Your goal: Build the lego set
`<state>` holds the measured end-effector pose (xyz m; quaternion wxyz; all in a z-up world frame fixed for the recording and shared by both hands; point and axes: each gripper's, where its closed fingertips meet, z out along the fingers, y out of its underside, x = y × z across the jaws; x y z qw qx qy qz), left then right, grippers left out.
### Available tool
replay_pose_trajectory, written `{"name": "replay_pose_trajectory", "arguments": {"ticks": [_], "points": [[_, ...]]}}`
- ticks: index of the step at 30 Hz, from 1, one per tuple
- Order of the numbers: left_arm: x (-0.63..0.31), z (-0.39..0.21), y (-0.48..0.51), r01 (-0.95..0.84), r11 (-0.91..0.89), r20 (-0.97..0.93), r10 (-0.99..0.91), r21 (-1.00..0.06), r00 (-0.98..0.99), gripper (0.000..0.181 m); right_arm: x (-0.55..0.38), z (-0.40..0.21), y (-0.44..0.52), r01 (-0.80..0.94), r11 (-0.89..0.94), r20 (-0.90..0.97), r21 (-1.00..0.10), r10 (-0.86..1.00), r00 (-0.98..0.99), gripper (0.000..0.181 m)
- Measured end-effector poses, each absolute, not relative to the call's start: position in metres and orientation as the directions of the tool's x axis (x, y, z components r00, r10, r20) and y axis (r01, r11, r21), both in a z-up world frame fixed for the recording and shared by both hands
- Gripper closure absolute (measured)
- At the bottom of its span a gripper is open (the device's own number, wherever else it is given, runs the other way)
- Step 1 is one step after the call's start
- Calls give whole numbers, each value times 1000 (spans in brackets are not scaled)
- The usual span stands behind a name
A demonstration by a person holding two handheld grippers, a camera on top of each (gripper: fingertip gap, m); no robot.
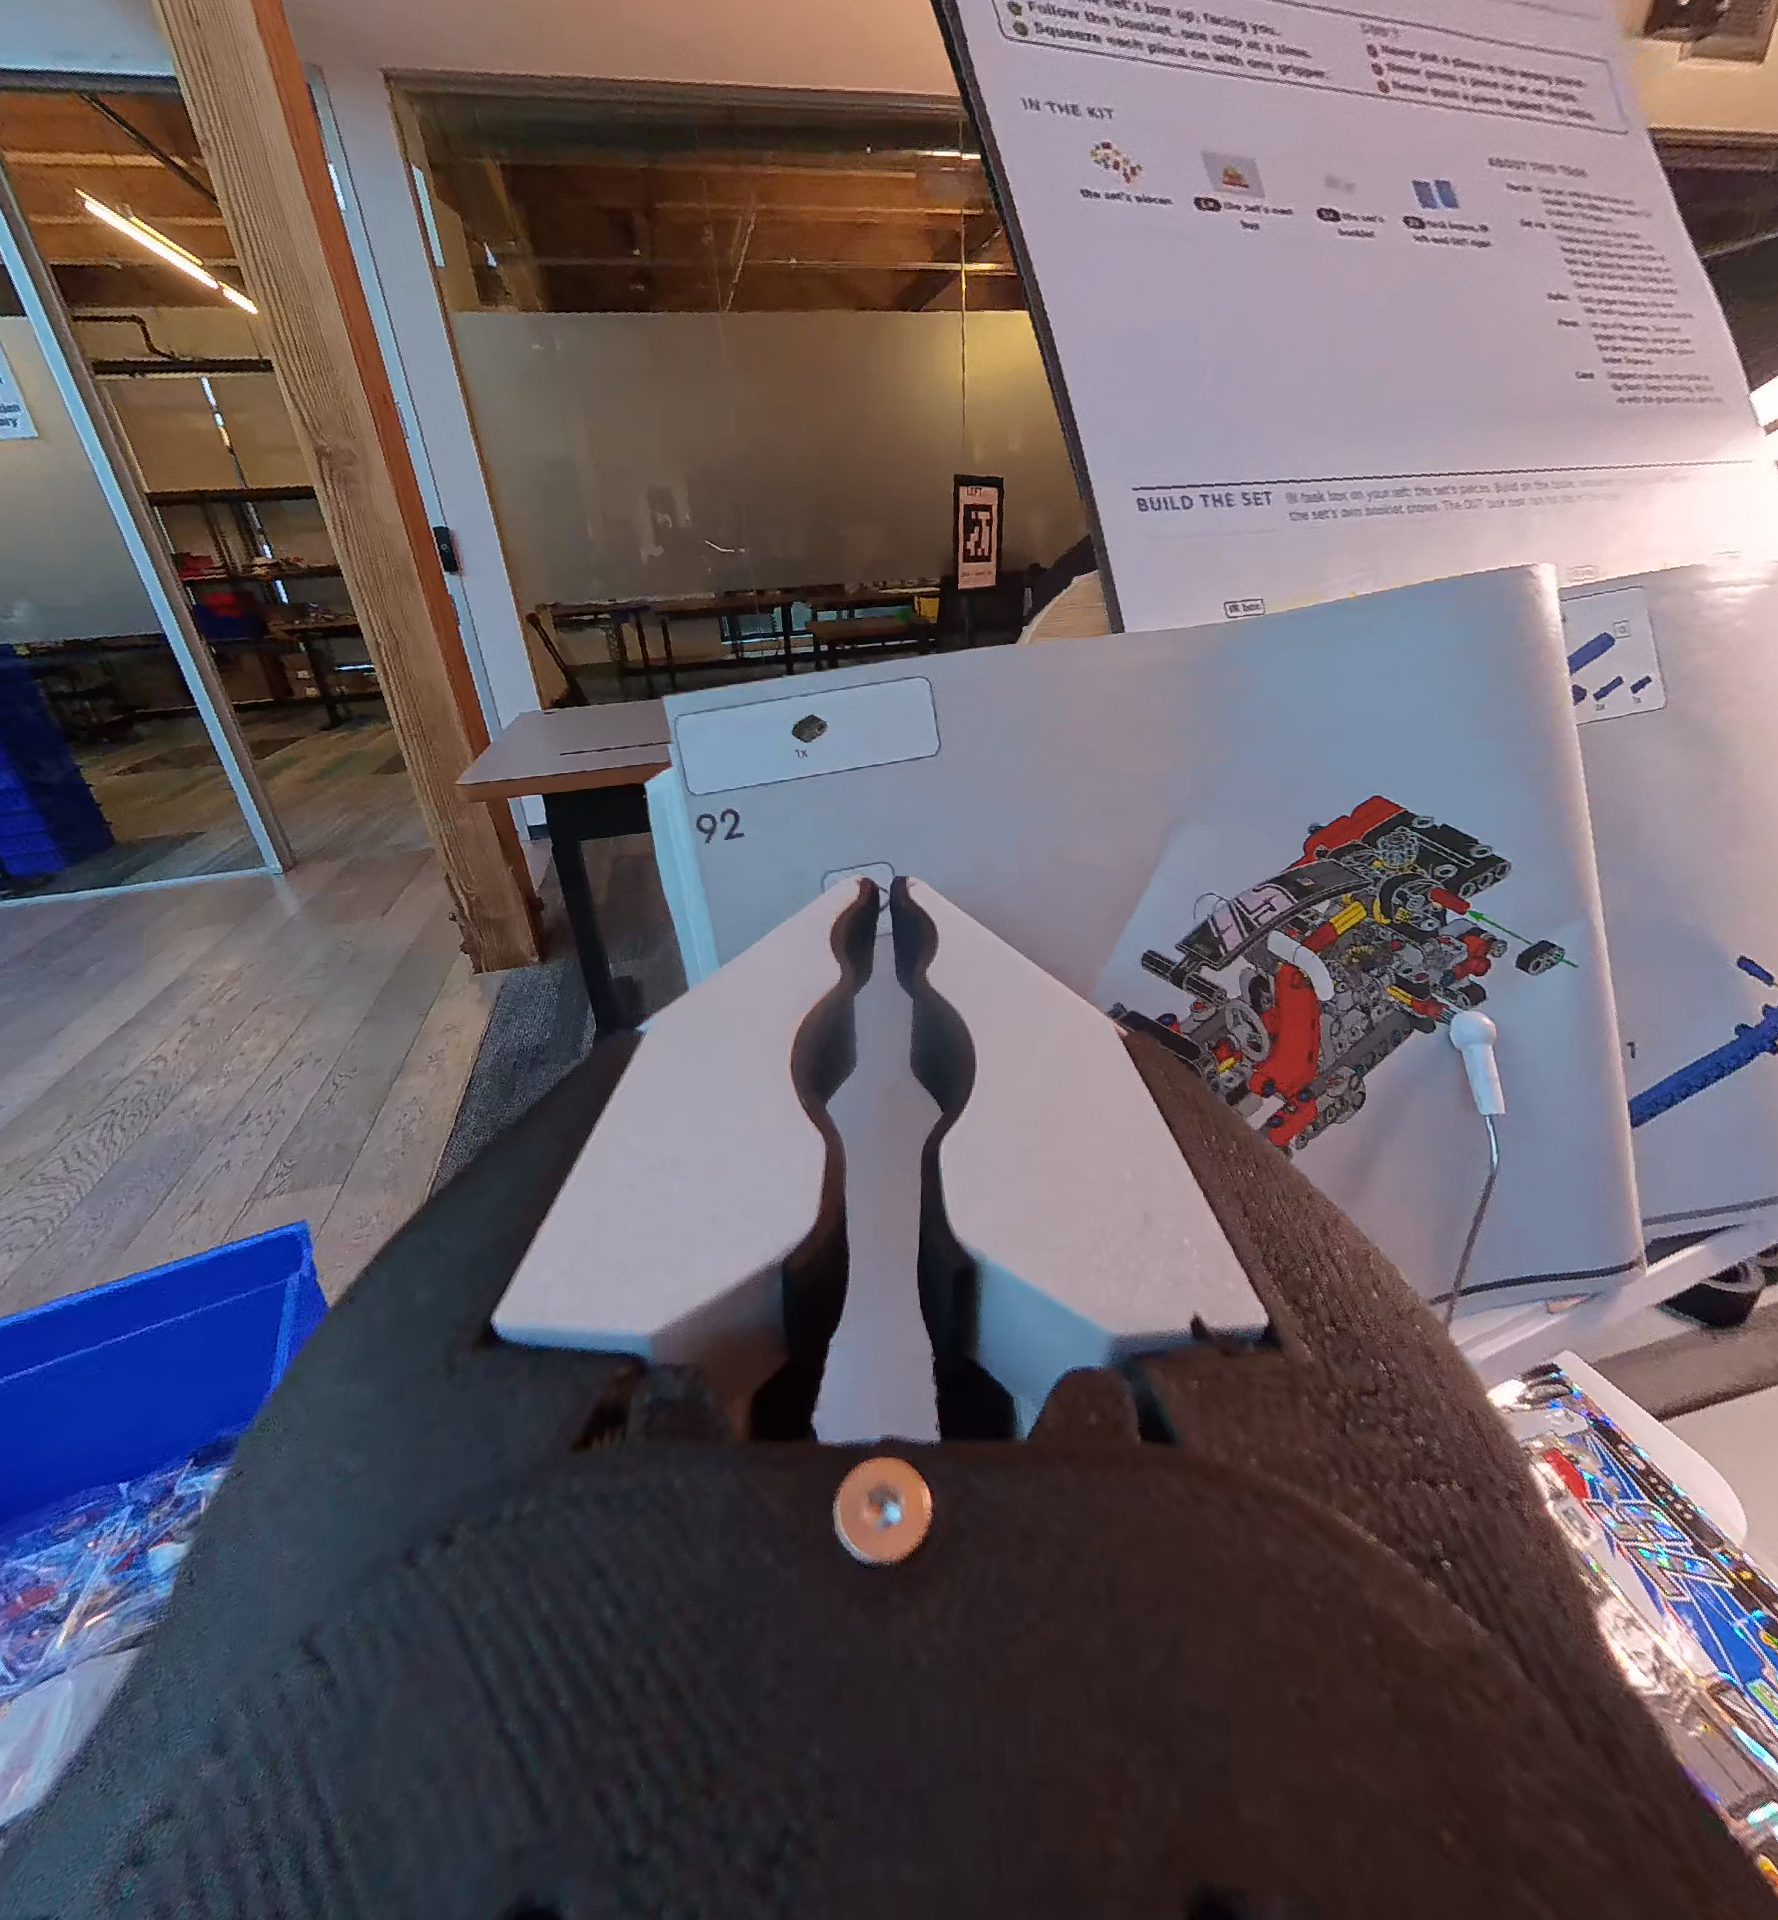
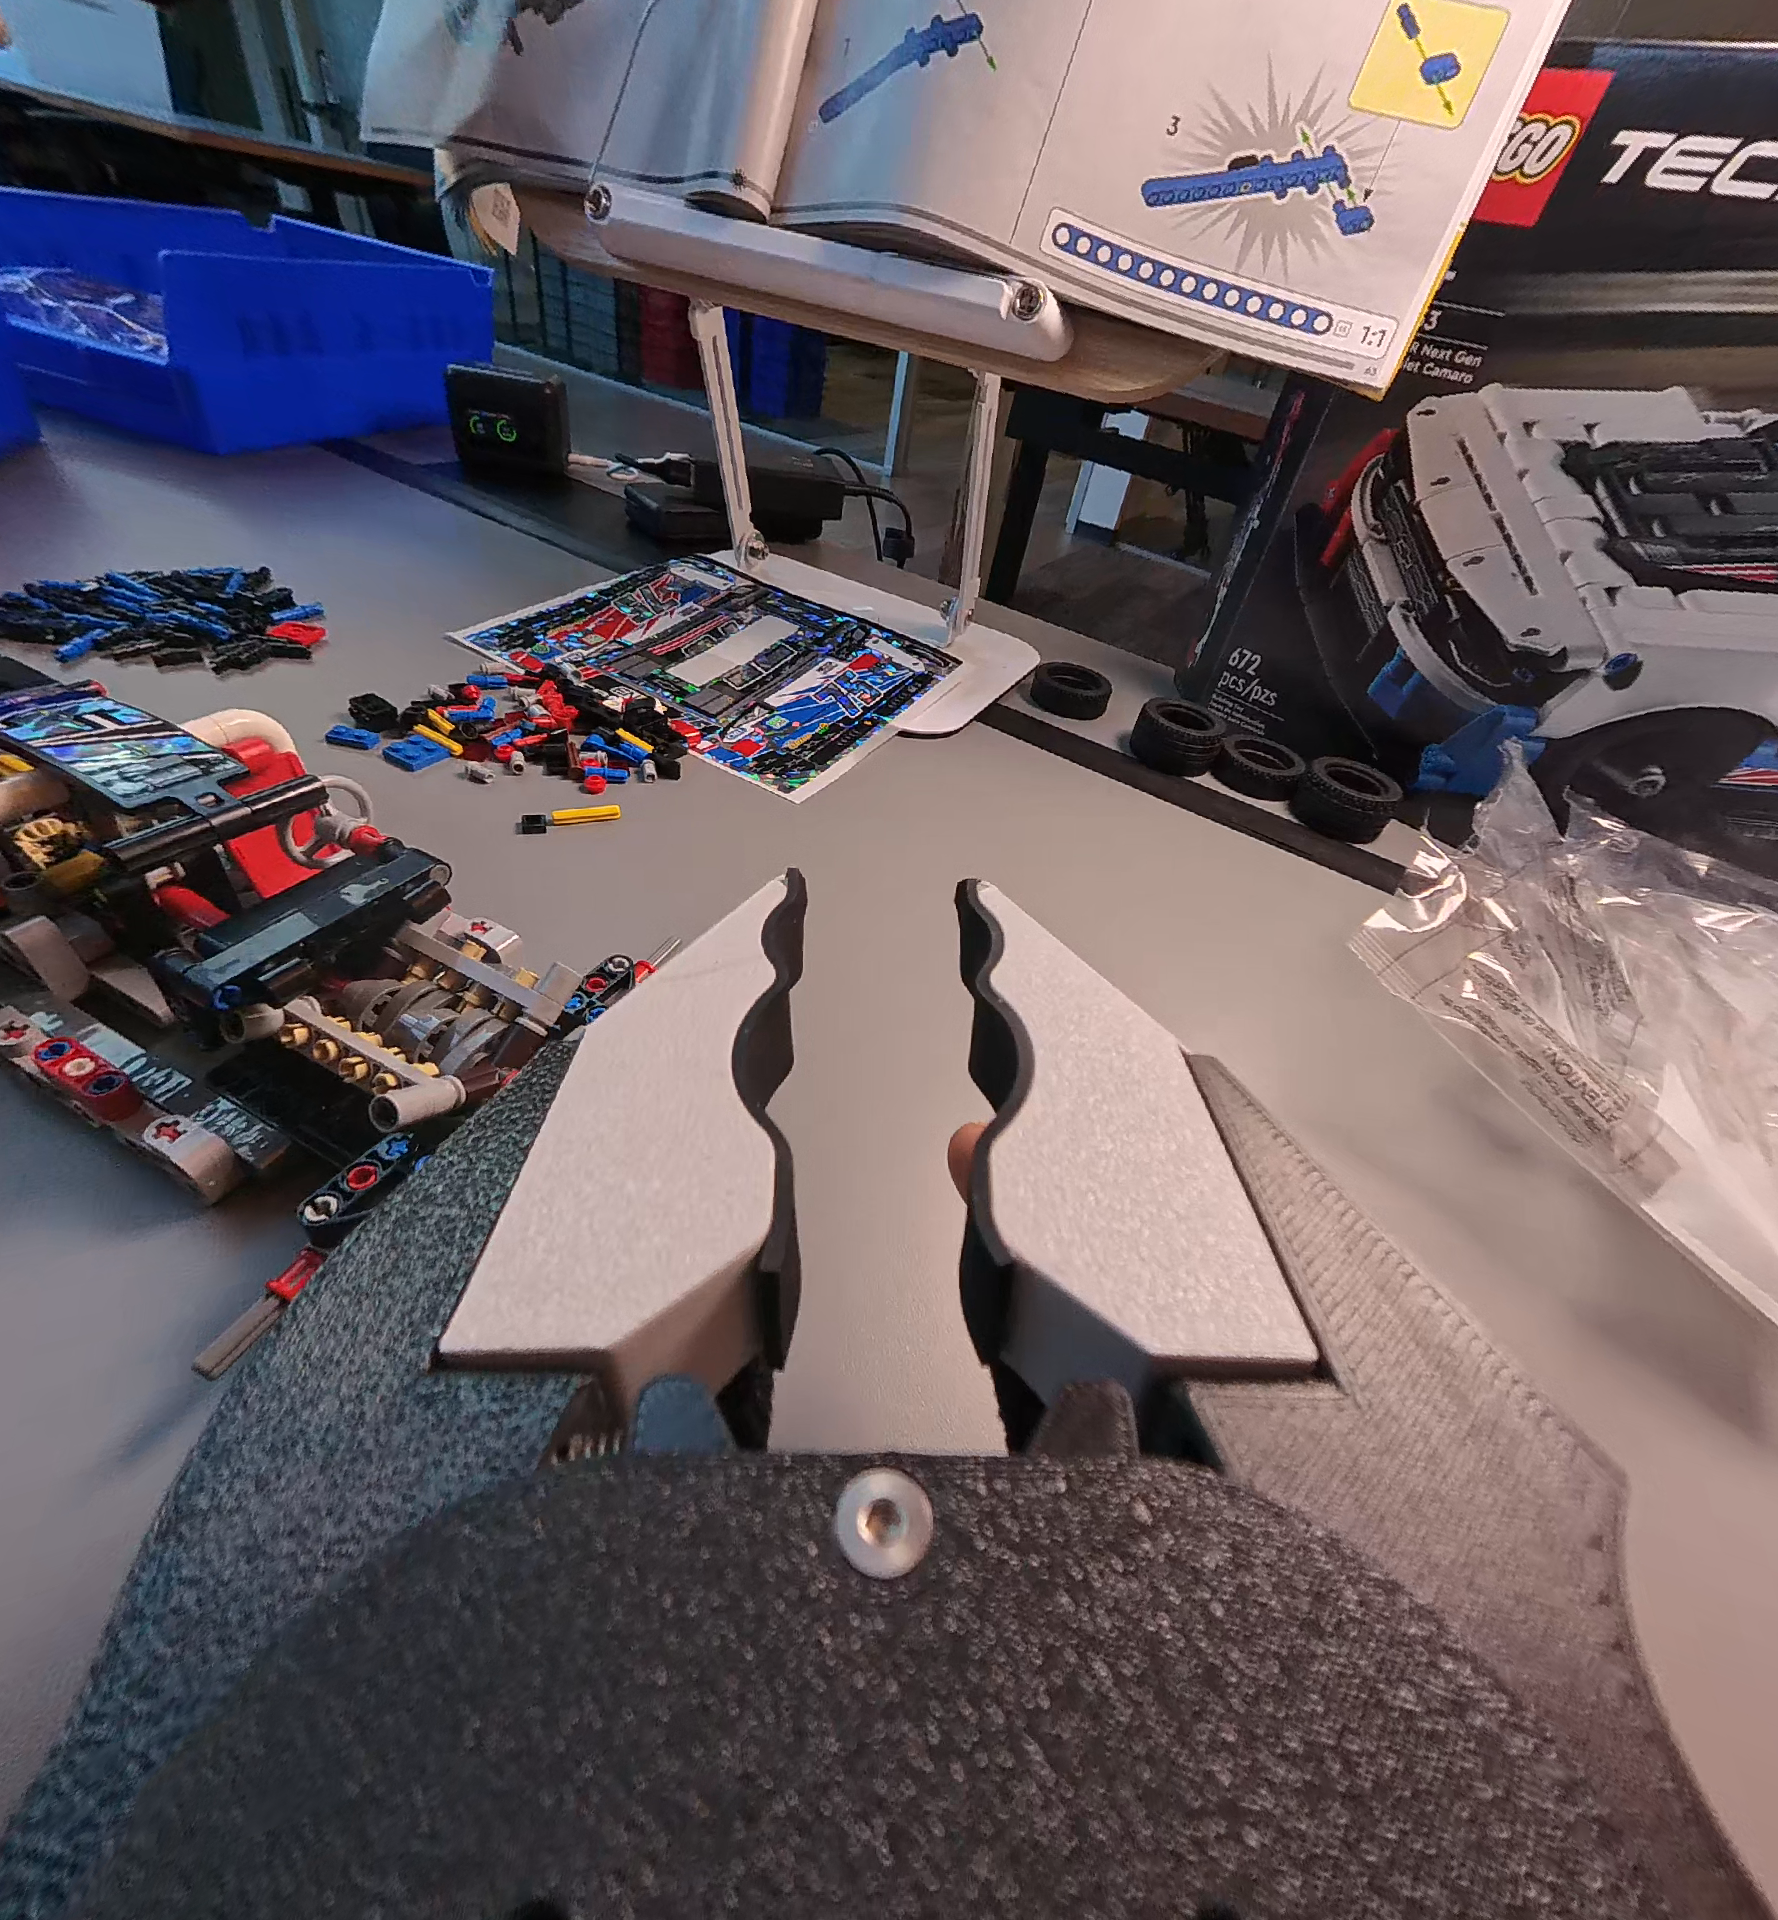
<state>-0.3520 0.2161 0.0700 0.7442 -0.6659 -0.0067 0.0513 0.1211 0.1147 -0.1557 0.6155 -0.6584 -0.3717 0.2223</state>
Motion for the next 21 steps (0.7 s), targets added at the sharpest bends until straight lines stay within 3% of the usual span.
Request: {"name": "replay_pose_trajectory", "arguments": {"ticks": [6, 9, 13, 16, 19, 21], "points": [[-302, 55, 207, -60, 87, -63, -29, -994, 998, 176, 119, -157, 114, 220, 33, 165, -975, 771, 615, 155], [-249, 26, 214, -47, -20, -41, -212, -999, 976, 172, 119, -157, 113, 218, 33, 162, -975, 777, 608, 155], [-204, -16, 231, -102, -138, -55, -310, -985, 949, 157, 120, -156, 112, 208, 27, 151, -978, 780, 607, 156], [-201, -25, 243, -158, -127, -123, -252, -979, 960, 164, 123, -156, 111, 209, 24, 150, -978, 777, 612, 156], [-207, -29, 250, -165, -124, -139, -195, -979, 971, 181, 125, -156, 111, 207, 18, 144, -978, 774, 617, 156], [-211, -28, 250, -149, -114, -127, -183, -982, 975, 181, 126, -157, 113, 201, 6, 132, -980, 774, 620, 157]]}}
